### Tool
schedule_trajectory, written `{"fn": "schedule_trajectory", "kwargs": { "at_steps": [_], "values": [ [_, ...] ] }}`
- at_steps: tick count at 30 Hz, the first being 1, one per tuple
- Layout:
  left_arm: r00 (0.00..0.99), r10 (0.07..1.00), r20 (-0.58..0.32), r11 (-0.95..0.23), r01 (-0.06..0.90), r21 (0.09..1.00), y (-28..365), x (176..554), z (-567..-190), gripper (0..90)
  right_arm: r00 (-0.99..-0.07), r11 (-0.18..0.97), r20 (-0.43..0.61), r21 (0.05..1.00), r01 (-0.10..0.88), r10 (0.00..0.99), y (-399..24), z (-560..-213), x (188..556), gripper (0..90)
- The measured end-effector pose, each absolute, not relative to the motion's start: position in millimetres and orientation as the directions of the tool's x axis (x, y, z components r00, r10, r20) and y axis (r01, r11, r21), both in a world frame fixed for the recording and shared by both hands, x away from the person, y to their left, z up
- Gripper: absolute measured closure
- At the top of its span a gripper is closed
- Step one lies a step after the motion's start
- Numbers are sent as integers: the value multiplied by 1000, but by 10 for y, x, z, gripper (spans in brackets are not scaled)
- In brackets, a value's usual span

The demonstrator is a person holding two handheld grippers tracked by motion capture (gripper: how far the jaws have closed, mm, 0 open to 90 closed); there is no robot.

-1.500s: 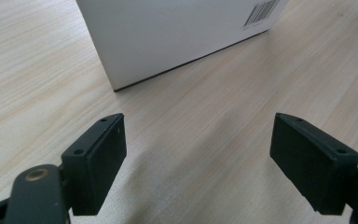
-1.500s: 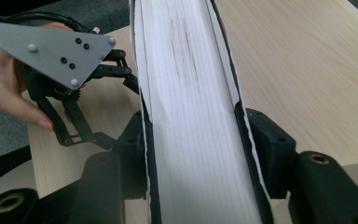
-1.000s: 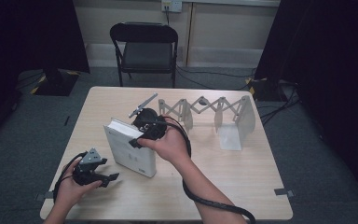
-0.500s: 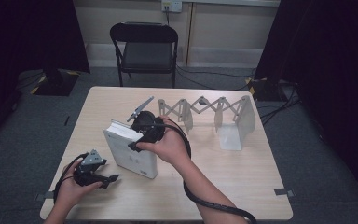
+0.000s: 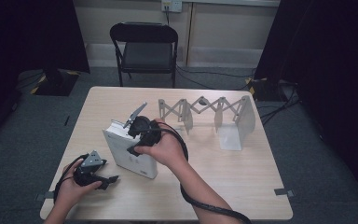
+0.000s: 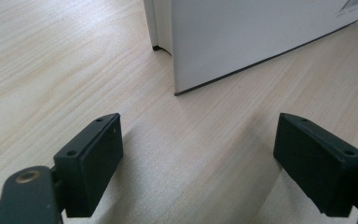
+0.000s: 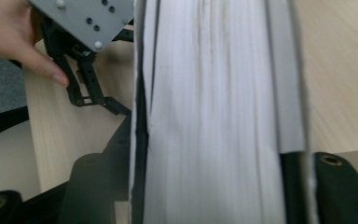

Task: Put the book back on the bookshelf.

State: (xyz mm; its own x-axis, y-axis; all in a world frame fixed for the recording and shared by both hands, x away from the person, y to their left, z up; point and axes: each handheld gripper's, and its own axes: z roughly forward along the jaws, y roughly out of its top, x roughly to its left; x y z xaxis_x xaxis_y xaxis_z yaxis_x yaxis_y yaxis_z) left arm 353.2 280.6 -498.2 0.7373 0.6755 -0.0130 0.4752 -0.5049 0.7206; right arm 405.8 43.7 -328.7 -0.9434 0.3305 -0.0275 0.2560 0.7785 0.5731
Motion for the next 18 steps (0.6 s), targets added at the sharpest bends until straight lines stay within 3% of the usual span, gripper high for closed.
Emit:
{"fn": "schedule_trajectory", "kwargs": {
  "at_steps": [18],
  "values": [
    [744, 668, 0, -510, 457, 729, 2829, 3536, -4991, 150, -937, 773, -51, 581, 254, 346, 442, -3297, 4030, 447]
  ]
}}
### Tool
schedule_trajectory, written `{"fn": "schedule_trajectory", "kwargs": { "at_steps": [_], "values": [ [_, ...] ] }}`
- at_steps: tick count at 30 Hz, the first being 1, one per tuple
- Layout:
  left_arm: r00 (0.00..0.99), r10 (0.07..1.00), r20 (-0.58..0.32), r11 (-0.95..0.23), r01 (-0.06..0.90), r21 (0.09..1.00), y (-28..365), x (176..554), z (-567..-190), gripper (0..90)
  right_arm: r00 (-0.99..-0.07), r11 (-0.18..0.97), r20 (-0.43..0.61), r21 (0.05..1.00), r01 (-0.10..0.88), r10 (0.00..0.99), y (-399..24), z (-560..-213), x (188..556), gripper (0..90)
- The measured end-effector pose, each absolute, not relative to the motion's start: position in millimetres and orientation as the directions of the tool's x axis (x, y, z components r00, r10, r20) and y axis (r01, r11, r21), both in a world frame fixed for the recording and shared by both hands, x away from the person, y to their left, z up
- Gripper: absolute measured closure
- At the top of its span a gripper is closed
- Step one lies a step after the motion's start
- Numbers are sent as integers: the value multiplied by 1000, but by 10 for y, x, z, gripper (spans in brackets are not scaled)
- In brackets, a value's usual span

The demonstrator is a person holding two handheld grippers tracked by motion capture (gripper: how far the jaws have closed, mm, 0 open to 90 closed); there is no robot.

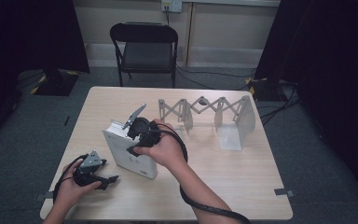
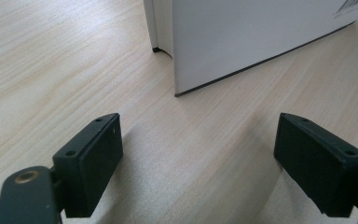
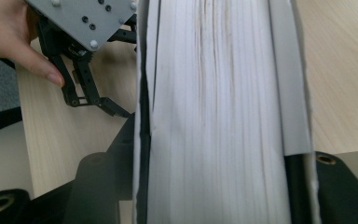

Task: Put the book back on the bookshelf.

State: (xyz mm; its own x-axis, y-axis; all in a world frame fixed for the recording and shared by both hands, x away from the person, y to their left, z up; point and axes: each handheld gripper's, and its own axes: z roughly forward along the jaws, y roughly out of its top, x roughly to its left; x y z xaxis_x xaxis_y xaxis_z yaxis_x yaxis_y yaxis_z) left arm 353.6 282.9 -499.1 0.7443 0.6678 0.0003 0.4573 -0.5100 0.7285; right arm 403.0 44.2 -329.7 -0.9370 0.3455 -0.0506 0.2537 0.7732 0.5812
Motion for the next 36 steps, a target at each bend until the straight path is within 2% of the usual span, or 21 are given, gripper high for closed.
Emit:
{"fn": "schedule_trajectory", "kwargs": {
  "at_steps": [8, 17, 36],
  "values": [
    [749, 663, -7, -501, 450, 739, 2836, 3532, -5009, 143, -919, 749, 1, 580, 321, 393, 453, -3311, 4058, 429],
    [749, 663, -7, -500, 449, 740, 2836, 3531, -5010, 143, -917, 754, -2, 570, 326, 398, 480, -3307, 4026, 513],
    [747, 664, -5, -501, 450, 739, 2835, 3530, -5009, 143, -916, 738, 10, 589, 329, 401, 369, -3307, 3902, 509]
  ]
}}
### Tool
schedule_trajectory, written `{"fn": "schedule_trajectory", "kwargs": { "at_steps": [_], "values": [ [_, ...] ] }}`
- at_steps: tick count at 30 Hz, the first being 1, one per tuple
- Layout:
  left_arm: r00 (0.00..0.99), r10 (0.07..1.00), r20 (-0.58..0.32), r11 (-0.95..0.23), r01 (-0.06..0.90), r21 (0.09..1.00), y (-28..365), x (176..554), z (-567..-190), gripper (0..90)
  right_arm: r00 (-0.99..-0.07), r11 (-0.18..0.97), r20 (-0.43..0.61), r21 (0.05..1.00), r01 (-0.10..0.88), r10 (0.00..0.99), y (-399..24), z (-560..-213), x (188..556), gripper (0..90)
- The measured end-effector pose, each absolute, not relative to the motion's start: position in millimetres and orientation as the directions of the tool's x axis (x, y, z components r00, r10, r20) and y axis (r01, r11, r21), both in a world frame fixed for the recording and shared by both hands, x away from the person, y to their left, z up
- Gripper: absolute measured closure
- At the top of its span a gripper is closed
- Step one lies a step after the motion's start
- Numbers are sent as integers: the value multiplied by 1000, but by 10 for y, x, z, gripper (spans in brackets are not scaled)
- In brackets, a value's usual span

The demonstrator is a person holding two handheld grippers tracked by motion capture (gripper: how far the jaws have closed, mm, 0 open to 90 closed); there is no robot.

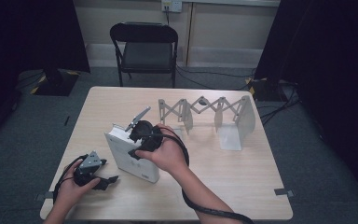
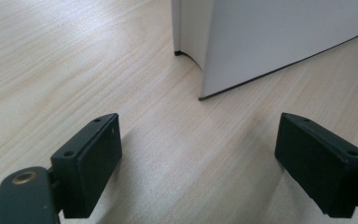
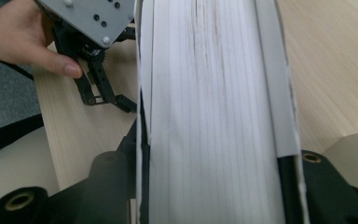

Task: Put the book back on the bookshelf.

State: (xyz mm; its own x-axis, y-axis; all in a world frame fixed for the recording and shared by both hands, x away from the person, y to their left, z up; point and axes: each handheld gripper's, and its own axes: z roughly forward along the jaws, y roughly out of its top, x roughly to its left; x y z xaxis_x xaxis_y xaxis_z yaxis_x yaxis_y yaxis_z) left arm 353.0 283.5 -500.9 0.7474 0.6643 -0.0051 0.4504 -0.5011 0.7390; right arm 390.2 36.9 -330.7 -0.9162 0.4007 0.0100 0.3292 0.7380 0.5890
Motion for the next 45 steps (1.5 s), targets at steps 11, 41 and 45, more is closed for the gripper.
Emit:
{"fn": "schedule_trajectory", "kwargs": {
  "at_steps": [11, 41, 45],
  "values": [
    [746, 665, -7, -498, 451, 741, 2835, 3528, -5011, 142, -921, 744, 15, 585, 323, 389, 475, -3307, 3976, 476],
    [748, 663, -9, -497, 450, 742, 2834, 3534, -5013, 138, -915, 735, 49, 579, 352, 400, 179, -3181, 3835, 529],
    [749, 663, -9, -498, 449, 742, 2834, 3535, -5013, 138, -917, 739, 45, 576, 349, 397, 138, -3177, 3811, 528]
  ]
}}
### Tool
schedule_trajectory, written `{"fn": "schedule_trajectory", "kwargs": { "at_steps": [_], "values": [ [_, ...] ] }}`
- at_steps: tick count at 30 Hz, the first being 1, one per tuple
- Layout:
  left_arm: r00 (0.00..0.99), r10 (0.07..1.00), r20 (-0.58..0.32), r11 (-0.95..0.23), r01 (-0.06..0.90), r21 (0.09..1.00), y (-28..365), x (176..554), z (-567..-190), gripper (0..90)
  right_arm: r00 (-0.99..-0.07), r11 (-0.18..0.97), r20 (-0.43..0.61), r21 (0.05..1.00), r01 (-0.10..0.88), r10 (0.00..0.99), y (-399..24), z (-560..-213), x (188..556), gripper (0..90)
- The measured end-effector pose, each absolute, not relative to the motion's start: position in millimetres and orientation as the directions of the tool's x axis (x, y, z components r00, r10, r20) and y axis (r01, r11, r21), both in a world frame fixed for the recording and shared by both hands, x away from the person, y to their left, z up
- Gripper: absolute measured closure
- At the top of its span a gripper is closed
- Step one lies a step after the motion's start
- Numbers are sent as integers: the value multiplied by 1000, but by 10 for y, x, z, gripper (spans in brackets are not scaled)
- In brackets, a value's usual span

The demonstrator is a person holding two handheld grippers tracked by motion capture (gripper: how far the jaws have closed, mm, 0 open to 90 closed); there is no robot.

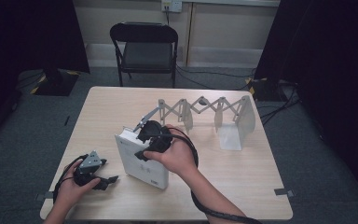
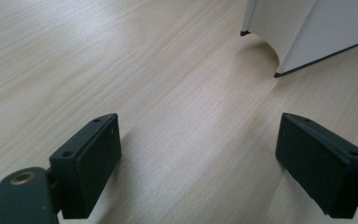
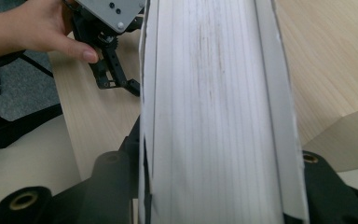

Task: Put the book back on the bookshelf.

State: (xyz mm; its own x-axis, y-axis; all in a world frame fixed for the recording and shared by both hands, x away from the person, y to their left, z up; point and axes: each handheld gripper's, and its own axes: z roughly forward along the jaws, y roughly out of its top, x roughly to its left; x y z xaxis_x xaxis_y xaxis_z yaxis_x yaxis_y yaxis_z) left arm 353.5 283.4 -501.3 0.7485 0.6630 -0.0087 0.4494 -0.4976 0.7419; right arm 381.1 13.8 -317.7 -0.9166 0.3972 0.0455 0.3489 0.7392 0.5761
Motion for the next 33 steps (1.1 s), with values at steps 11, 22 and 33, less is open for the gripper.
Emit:
{"fn": "schedule_trajectory", "kwargs": {
  "at_steps": [11, 22, 33],
  "values": [
    [748, 663, -8, -498, 449, 742, 2835, 3535, -5013, 138, -921, 741, 24, 587, 328, 389, 71, -3272, 3777, 526],
    [747, 665, -14, -495, 455, 741, 2833, 3532, -5014, 137, -937, 774, 5, 562, 292, 350, 166, -3226, 3811, 494],
    [747, 665, -14, -494, 454, 741, 2833, 3533, -5015, 137, -939, 780, 9, 554, 290, 343, 156, -3236, 3823, 527]
  ]
}}
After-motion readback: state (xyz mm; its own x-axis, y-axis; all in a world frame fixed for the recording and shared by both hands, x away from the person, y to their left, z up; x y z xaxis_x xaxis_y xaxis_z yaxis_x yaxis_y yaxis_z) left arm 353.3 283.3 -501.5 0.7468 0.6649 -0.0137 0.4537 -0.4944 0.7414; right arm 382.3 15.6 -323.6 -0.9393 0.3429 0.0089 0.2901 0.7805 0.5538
